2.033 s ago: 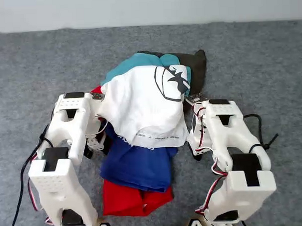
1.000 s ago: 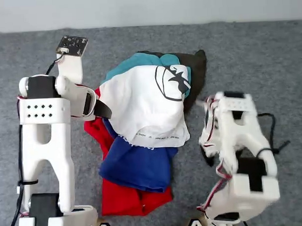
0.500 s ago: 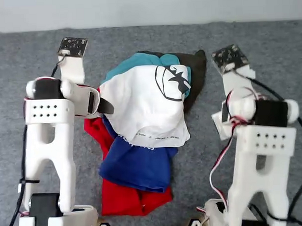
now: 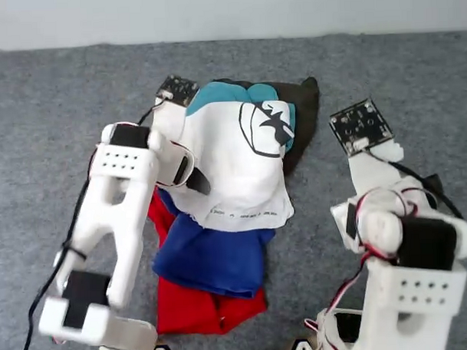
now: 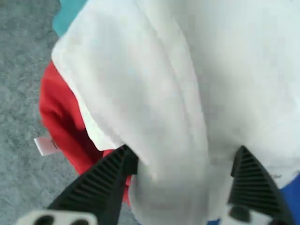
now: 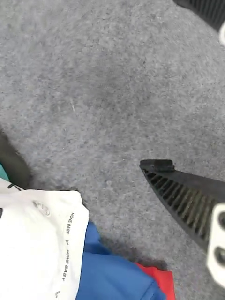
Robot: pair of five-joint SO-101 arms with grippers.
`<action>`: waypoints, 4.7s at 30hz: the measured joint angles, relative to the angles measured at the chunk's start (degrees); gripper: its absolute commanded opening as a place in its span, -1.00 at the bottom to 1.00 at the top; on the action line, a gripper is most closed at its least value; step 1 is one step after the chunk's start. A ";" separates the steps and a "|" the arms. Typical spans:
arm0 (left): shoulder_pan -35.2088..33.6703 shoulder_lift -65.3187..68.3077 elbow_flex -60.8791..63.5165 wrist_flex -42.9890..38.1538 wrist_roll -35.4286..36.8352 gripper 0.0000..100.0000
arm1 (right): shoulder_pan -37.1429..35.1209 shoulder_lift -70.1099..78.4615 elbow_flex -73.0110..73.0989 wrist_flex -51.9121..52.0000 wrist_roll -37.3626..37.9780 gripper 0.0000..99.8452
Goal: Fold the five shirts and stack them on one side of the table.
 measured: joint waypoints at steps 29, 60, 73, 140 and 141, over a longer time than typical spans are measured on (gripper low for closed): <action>-1.93 25.85 -15.12 5.01 0.26 -0.97 | 0.26 -18.90 23.65 -4.48 0.00 -0.05; -46.77 27.60 -47.30 21.36 -3.08 -0.97 | 0.35 -19.16 25.05 -4.84 0.00 -0.05; -53.98 27.60 -55.47 21.36 0.00 -0.97 | 0.35 -18.81 34.55 -12.92 -0.09 -0.05; 1.05 64.00 -76.40 11.87 25.85 -0.67 | 0.35 -18.81 35.96 -12.92 -0.09 -0.05; 1.67 64.79 -78.33 11.87 25.93 -0.77 | 0.35 -18.81 35.96 -12.92 -0.09 -0.05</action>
